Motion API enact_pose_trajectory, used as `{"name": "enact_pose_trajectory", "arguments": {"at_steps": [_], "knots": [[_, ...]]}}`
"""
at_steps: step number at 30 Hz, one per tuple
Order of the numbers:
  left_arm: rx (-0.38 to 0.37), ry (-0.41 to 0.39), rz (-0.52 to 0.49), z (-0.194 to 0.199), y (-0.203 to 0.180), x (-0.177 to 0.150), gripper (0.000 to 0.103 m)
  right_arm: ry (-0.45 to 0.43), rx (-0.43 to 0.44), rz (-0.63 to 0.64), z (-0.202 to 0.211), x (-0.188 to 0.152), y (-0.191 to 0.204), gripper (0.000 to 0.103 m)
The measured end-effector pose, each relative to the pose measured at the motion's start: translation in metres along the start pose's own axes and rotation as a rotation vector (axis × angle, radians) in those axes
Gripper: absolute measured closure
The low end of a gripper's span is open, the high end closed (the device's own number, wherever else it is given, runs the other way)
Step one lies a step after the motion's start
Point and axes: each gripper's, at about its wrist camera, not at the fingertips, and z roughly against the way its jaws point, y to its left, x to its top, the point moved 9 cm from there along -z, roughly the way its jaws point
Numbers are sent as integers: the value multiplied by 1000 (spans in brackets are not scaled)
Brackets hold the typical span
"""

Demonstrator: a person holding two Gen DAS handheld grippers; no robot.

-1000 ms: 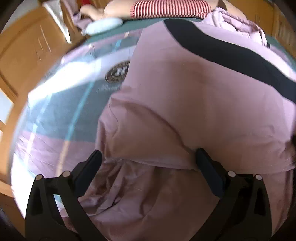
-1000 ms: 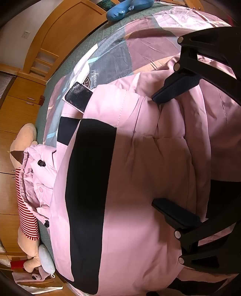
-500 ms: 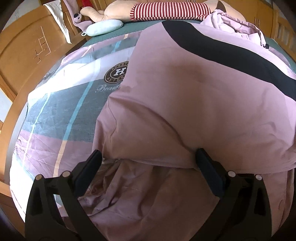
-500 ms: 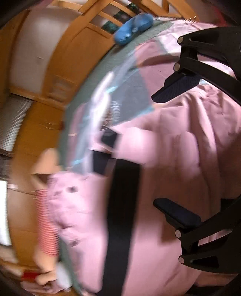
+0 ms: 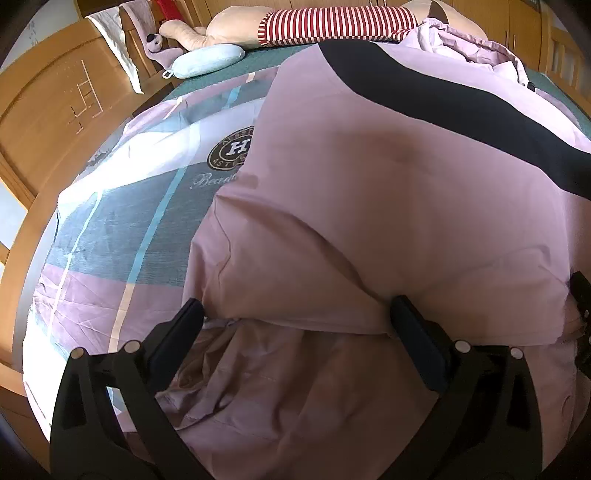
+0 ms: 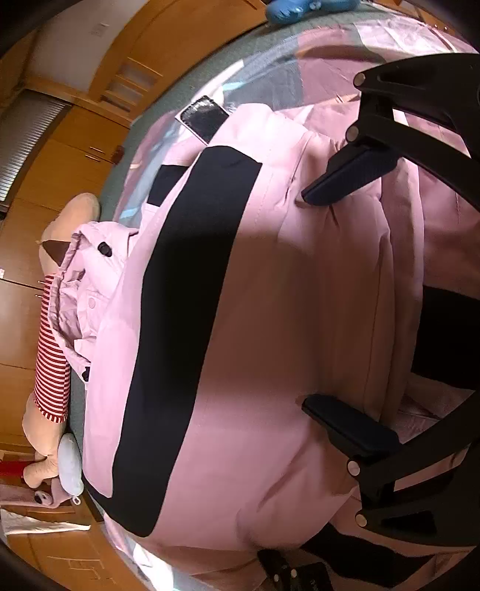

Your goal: Fold large clothes

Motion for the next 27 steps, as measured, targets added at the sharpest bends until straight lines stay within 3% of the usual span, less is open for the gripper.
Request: {"name": "enact_pose_trajectory", "arguments": {"at_steps": [23, 27], "knots": [[42, -24, -23, 4, -5, 2, 2, -1, 3, -4, -1, -2, -4, 1], [84, -60, -70, 12, -7, 8, 2, 0, 4, -5, -1, -1, -4, 1]]}}
